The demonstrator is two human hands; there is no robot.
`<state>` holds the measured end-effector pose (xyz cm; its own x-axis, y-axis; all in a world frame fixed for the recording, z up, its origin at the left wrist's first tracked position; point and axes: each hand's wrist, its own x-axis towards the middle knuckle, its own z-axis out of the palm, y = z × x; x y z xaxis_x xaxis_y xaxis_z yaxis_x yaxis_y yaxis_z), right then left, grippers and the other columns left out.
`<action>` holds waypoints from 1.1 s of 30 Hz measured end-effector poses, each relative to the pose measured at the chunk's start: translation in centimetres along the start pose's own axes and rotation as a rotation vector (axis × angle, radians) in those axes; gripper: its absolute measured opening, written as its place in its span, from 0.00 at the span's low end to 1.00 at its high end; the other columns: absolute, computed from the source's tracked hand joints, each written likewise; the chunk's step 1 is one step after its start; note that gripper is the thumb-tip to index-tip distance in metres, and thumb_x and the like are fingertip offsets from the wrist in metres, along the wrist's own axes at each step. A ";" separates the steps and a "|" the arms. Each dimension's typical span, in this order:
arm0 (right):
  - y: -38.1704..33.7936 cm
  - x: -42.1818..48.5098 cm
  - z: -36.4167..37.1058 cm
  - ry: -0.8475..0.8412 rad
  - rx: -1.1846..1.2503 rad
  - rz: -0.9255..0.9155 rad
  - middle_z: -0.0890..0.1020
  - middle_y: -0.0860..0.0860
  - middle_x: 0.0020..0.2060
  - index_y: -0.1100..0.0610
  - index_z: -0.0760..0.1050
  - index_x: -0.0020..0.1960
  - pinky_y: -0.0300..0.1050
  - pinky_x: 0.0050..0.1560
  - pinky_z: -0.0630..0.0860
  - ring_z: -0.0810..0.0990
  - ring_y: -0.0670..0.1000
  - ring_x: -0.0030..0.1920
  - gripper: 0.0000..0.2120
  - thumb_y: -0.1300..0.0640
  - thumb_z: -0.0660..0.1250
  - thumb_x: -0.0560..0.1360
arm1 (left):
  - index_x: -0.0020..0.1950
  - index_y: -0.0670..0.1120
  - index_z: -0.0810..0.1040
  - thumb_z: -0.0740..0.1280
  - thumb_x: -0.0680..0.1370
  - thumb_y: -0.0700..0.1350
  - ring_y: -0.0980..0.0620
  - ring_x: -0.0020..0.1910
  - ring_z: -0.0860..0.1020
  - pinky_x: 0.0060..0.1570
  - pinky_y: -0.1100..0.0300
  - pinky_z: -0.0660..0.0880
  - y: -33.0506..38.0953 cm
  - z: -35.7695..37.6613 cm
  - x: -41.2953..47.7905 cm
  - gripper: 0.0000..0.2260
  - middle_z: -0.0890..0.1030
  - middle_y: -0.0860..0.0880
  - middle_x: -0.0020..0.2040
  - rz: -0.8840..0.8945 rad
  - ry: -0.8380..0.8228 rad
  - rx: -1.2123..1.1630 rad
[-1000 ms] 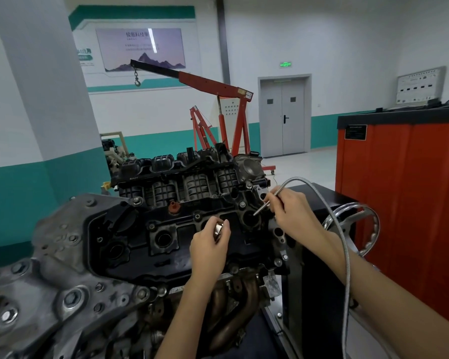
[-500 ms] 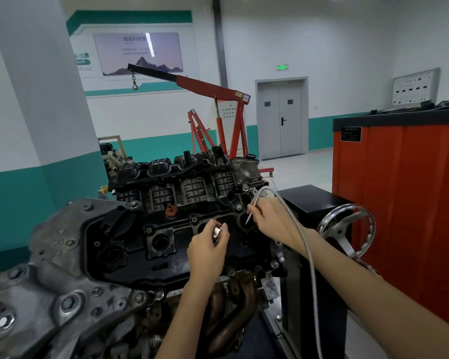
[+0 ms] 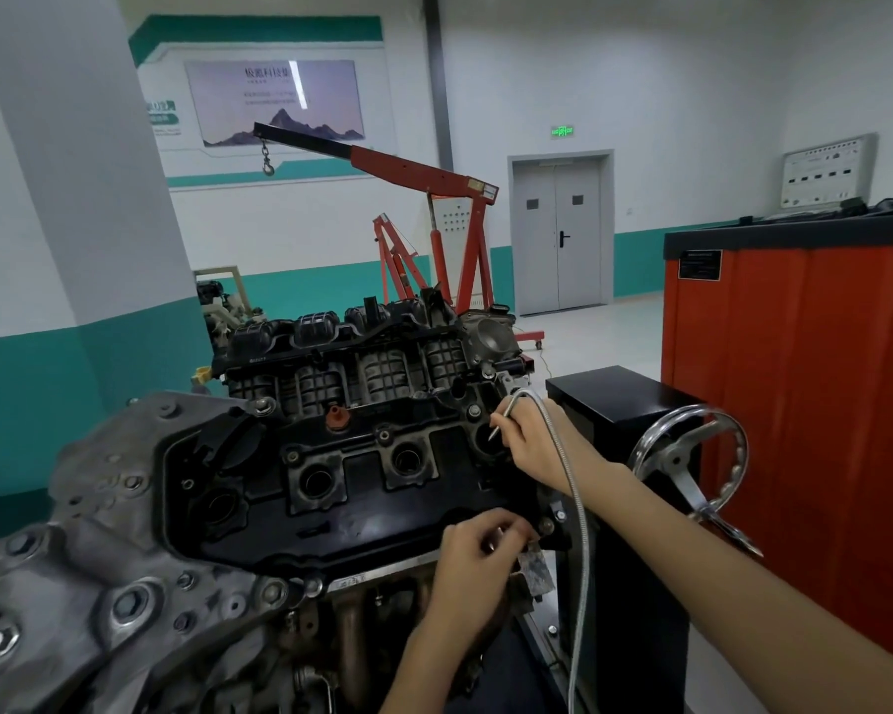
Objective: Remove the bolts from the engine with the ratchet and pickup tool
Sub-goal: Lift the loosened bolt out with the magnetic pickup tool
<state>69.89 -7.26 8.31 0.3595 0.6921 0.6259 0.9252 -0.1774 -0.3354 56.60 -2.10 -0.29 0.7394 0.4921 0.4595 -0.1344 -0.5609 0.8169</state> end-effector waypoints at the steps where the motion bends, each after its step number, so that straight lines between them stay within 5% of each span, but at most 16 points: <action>1: 0.0 0.0 -0.1 -0.007 -0.002 0.005 0.79 0.54 0.34 0.61 0.74 0.44 0.51 0.43 0.76 0.78 0.53 0.36 0.11 0.57 0.58 0.80 | 0.39 0.50 0.83 0.65 0.78 0.41 0.57 0.30 0.74 0.36 0.61 0.70 -0.1 -0.2 0.1 0.11 0.80 0.53 0.31 -0.024 0.025 -0.012; 9: -0.3 -0.6 -0.5 0.047 0.071 0.016 0.79 0.56 0.34 0.62 0.75 0.44 0.52 0.42 0.76 0.78 0.53 0.35 0.11 0.58 0.59 0.80 | 0.37 0.51 0.81 0.66 0.79 0.43 0.58 0.26 0.70 0.30 0.62 0.65 -0.3 -1.6 0.3 0.12 0.74 0.49 0.26 -0.009 0.099 0.033; 15: -1.1 -1.0 -2.8 0.137 0.082 -0.014 0.77 0.54 0.32 0.59 0.73 0.38 0.39 0.38 0.71 0.75 0.49 0.31 0.11 0.60 0.60 0.79 | 0.34 0.48 0.76 0.64 0.81 0.47 0.58 0.24 0.65 0.27 0.64 0.60 -0.4 -2.1 0.8 0.14 0.68 0.53 0.24 -0.002 0.192 0.015; 19: -1.0 -1.4 -4.4 0.180 0.114 -0.017 0.78 0.54 0.31 0.62 0.76 0.40 0.43 0.34 0.74 0.76 0.49 0.30 0.12 0.60 0.60 0.79 | 0.35 0.44 0.69 0.63 0.81 0.48 0.55 0.25 0.63 0.27 0.60 0.59 -0.1 -2.3 1.5 0.16 0.66 0.51 0.26 -0.009 0.273 -0.008; 23: -1.1 -1.7 -5.1 0.203 0.151 -0.049 0.77 0.51 0.28 0.61 0.75 0.37 0.32 0.31 0.69 0.75 0.45 0.30 0.13 0.61 0.61 0.79 | 0.37 0.46 0.70 0.61 0.82 0.49 0.54 0.25 0.63 0.25 0.60 0.60 0.5 -2.5 2.0 0.14 0.67 0.51 0.25 -0.020 0.324 -0.028; 28: -1.1 -2.2 -4.8 0.225 0.130 -0.062 0.78 0.51 0.30 0.61 0.76 0.39 0.39 0.34 0.73 0.76 0.46 0.30 0.12 0.61 0.61 0.79 | 0.39 0.44 0.72 0.61 0.82 0.47 0.57 0.24 0.62 0.25 0.62 0.60 0.8 -3.0 2.7 0.13 0.67 0.54 0.24 -0.041 0.344 -0.034; 33: -2.1 -2.0 -6.8 0.289 0.176 -0.078 0.78 0.50 0.29 0.60 0.76 0.39 0.29 0.31 0.67 0.75 0.43 0.31 0.11 0.62 0.61 0.79 | 0.40 0.44 0.75 0.62 0.82 0.46 0.58 0.23 0.63 0.26 0.60 0.61 0.6 -3.2 3.3 0.12 0.69 0.55 0.22 -0.037 0.353 0.023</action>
<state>68.07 -13.00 12.54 0.3312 0.4676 0.8195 0.9252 0.0094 -0.3793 56.83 1.27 2.84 0.4695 0.7100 0.5248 -0.0933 -0.5512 0.8291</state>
